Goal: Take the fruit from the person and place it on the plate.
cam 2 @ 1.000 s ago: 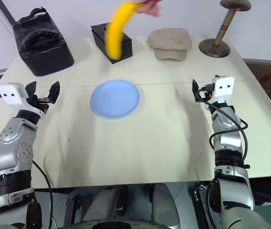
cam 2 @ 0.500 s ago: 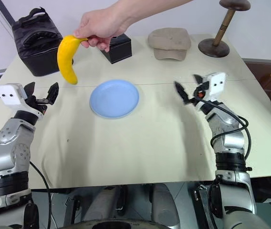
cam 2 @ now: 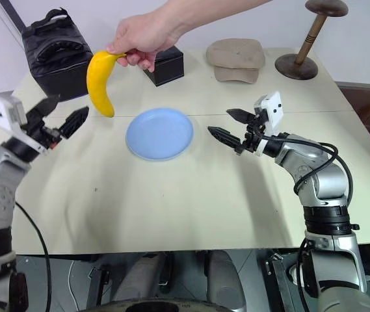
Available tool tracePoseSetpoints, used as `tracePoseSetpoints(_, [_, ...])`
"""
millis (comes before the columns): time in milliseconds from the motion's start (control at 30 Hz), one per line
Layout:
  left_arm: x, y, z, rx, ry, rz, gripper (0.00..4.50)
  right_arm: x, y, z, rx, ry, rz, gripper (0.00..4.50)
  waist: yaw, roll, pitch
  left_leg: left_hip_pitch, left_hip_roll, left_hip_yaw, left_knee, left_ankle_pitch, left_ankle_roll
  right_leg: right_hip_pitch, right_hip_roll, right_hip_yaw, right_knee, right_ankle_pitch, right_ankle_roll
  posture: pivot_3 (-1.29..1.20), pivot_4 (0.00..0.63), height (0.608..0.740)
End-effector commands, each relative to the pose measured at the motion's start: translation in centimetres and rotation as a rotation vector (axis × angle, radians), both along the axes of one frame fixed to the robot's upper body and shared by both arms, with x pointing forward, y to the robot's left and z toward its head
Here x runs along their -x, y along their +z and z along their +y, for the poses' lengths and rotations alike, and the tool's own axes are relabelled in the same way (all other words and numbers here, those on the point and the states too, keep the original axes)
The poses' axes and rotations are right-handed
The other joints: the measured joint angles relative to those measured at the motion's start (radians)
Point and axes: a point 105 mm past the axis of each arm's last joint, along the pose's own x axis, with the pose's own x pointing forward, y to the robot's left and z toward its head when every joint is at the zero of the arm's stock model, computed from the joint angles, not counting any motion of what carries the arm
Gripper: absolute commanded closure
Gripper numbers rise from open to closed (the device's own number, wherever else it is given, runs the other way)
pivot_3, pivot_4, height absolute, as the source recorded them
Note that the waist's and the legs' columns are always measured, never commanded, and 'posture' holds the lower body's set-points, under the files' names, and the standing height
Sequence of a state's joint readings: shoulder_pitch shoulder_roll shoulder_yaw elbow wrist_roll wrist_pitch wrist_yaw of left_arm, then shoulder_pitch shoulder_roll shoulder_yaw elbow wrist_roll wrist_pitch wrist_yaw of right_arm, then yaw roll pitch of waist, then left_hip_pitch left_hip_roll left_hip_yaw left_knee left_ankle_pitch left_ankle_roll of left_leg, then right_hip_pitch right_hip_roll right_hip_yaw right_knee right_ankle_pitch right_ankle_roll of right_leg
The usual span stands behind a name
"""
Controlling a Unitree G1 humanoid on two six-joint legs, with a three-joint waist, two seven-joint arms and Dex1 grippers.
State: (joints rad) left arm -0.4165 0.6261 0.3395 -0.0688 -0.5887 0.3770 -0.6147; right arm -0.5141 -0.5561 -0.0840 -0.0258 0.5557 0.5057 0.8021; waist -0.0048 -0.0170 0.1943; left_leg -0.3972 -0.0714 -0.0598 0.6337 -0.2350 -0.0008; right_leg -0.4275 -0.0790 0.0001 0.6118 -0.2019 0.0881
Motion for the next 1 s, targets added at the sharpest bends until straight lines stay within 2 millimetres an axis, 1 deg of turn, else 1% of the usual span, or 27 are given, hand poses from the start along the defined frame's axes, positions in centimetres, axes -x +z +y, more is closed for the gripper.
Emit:
tracePoseSetpoints(33, [-1.5,0.3,-0.7,-0.047,-0.037,0.003,0.0,-0.1,1.2,0.3,-0.01,-0.002,-0.064,0.05,-0.003,0.0,0.0,0.0,0.0,0.0,0.0,0.0,0.0,0.0,0.0,0.0,0.0,0.001,0.002,0.0,0.15,0.74])
tracePoseSetpoints(167, [-2.8,0.5,-2.2,-0.078,-0.098,0.007,0.0,0.2,1.1,0.1,-0.018,-0.025,-0.073,0.05,-0.007,0.0,0.0,-0.001,0.0,0.0,-0.001,0.0,0.0,-0.001,0.0,0.0,0.0,0.001,0.002,0.0,0.15,0.74])
tracePoseSetpoints(367, [-4.1,0.2,-3.4,-0.095,-0.145,0.024,0.0,0.6,0.8,-0.5,-0.035,-0.083,-0.085,0.05,-0.006,0.0,0.0,-0.001,0.0,0.0,-0.001,0.0,0.0,-0.002,0.0,0.0,0.0,0.001,0.002,0.0,0.15,0.74])
tracePoseSetpoints(467, [-4.4,0.4,-3.3,-0.078,-0.144,0.011,0.87,0.7,0.7,-0.6,-0.043,-0.101,-0.088,0.0,-0.007,0.0,0.0,-0.001,0.0,0.0,-0.001,0.0,0.0,-0.002,0.0,0.0,0.0,0.001,0.002,0.0,0.15,0.74])
tracePoseSetpoints(567, [-4.3,0.5,-3.3,-0.078,-0.149,0.005,2.32,0.8,0.6,-0.7,-0.046,-0.112,-0.089,0.0,-0.007,0.0,0.0,-0.001,0.0,0.0,-0.001,0.0,0.0,-0.002,0.0,0.0,0.0,0.001,0.002,0.0,0.15,0.74])
tracePoseSetpoints(600, [-4.3,0.5,-3.3,-0.079,-0.15,0.004,2.93,0.8,0.6,-0.7,-0.047,-0.114,-0.089,0.0,-0.007,0.0,0.0,-0.001,0.0,0.0,-0.001,0.0,0.0,-0.002,0.0,0.0,0.0,0.001,0.002,0.0,0.15,0.74])
tracePoseSetpoints(633, [-4.3,0.5,-3.3,-0.08,-0.149,0.002,3.19,0.7,0.6,-0.7,-0.047,-0.116,-0.09,0.0,-0.007,0.0,0.0,-0.001,0.0,0.0,-0.001,0.0,0.0,-0.002,0.0,0.0,0.0,0.001,0.002,0.0,0.15,0.74])
tracePoseSetpoints(800, [-4.3,0.8,-3.2,-0.109,-0.148,-0.012,3.19,0.7,0.5,-0.6,-0.049,-0.116,-0.088,0.0,-0.007,0.0,0.0,-0.001,0.0,0.0,-0.001,0.0,0.0,-0.002,0.0,0.0,0.0,0.001,0.002,0.0,0.15,0.74])
tracePoseSetpoints(900, [-4.6,0.9,-4.6,-0.305,-0.216,-0.047,3.19,0.4,0.3,-0.5,-0.052,-0.114,-0.084,0.0,-0.006,0.0,0.0,-0.002,0.0,0.0,-0.001,0.0,0.0,-0.002,0.0,0.0,0.001,0.001,0.002,0.0,0.15,0.74])
tracePoseSetpoints(1000, [-5.8,1.3,-6.5,-0.414,-0.29,-0.059,3.19,0.2,0.0,-0.2,-0.057,-0.111,-0.082,0.0,0.003,0.0,0.0,-0.003,-0.001,-0.001,0.0,0.0,0.0,-0.002,0.001,-0.001,0.001,0.001,0.002,0.0,0.15,0.74])
